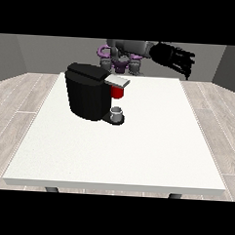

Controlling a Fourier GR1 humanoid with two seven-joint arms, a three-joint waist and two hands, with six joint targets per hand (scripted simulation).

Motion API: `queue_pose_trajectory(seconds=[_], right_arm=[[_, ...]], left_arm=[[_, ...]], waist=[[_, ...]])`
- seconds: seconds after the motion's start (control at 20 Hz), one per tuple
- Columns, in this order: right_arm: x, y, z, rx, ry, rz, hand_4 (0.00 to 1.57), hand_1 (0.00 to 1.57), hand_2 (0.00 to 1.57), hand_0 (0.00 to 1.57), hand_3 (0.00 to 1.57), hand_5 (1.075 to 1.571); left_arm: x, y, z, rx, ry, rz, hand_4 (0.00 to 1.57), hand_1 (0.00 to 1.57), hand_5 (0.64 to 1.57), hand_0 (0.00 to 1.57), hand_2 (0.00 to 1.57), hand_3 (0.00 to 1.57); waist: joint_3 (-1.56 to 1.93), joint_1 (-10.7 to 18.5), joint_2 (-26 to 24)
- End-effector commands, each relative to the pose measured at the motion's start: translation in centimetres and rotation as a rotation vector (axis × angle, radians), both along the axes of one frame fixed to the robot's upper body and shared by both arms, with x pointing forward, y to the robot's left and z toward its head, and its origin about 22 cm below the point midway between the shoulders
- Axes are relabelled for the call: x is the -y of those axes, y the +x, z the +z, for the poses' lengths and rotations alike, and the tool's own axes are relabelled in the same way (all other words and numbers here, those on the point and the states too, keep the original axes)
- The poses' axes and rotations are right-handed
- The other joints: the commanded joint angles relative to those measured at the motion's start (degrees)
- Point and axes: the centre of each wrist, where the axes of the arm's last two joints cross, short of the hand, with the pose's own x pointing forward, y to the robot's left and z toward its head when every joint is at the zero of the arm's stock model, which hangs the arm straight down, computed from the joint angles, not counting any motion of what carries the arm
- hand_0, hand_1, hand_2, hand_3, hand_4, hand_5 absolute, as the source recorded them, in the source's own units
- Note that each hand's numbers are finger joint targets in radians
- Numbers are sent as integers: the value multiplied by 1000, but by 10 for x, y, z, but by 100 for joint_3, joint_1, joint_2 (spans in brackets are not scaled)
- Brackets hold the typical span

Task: Insert the coffee pod into the coffee machine and close the lid

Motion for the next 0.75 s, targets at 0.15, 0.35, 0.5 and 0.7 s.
queue_pose_trajectory(seconds=[0.15, 0.35, 0.5, 0.7], right_arm=[[0, 4, -16, -13, 34, 30, 0, 0, 0, 0, 0, 1571], [-17, -1, -52, 2, 60, 130, 0, 0, 0, 0, 0, 1571], [-22, -7, -78, -1, 58, 205, 219, 0, 0, 0, 0, 1571], [-25, -21, -134, -105, 100, 232, 259, 0, 0, 0, 0, 1571]], left_arm=[[5, -4, 6, -2, 17, -30, 322, 0, 1571, 0, 0, 0], [7, -12, -9, -51, 14, -6, 246, 0, 1571, 0, 0, 0], [-8, -24, -38, -107, -3, 64, 266, 0, 1571, 0, 0, 0], [-11, -31, -66, -225, -16, 84, 266, 0, 1571, 0, 0, 0]], waist=[[2, 44, -137], [3, -238, -405], [2, -582, -688], [2, -635, -1319]])
